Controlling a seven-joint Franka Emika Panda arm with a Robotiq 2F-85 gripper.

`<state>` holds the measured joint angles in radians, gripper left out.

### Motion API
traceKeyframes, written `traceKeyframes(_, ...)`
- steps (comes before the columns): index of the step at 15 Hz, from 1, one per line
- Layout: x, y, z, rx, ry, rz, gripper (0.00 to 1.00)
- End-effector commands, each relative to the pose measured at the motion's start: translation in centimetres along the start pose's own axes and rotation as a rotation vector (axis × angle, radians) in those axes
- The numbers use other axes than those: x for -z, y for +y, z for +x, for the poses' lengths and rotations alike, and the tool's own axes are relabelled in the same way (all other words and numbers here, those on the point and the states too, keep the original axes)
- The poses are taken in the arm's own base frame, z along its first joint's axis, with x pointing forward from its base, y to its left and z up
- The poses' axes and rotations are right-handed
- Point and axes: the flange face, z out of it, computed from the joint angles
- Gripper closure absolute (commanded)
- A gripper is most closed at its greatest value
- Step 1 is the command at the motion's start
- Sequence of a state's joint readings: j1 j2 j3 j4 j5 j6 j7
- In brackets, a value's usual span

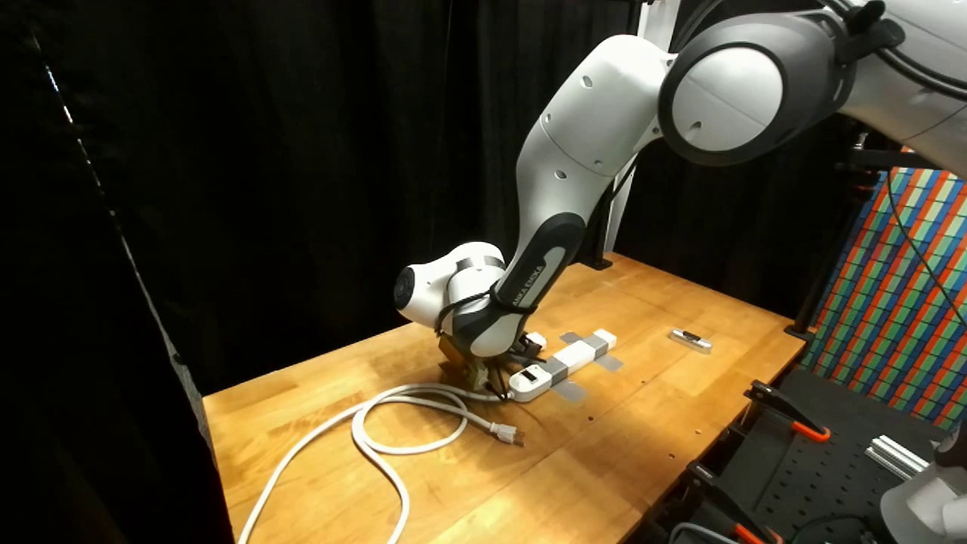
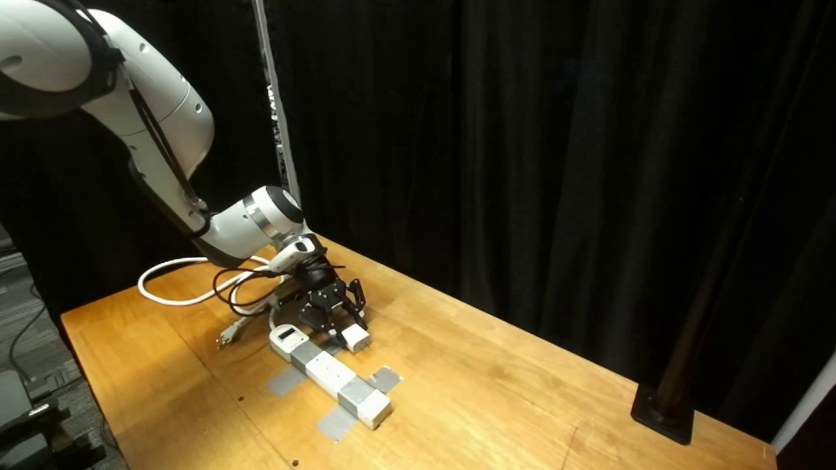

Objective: Plug the charger head into the extension cable

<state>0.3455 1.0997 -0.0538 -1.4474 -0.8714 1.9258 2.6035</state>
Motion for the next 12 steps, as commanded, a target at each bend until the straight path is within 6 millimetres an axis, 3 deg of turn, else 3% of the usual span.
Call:
traceKeyframes(1,0.3,-1.0,1.1,0.052,-0.047,-0.041,0.77)
traceKeyframes(5,0.1,-2.8,5.8,0.061,-0.204,-0.109,0.77)
traceKeyframes(9,-0.2,-4.3,12.8,-0.025,-0.402,-0.123,0.77)
traceKeyframes(12,0.3,-3.7,17.0,-0.146,-0.543,-0.078,0.77)
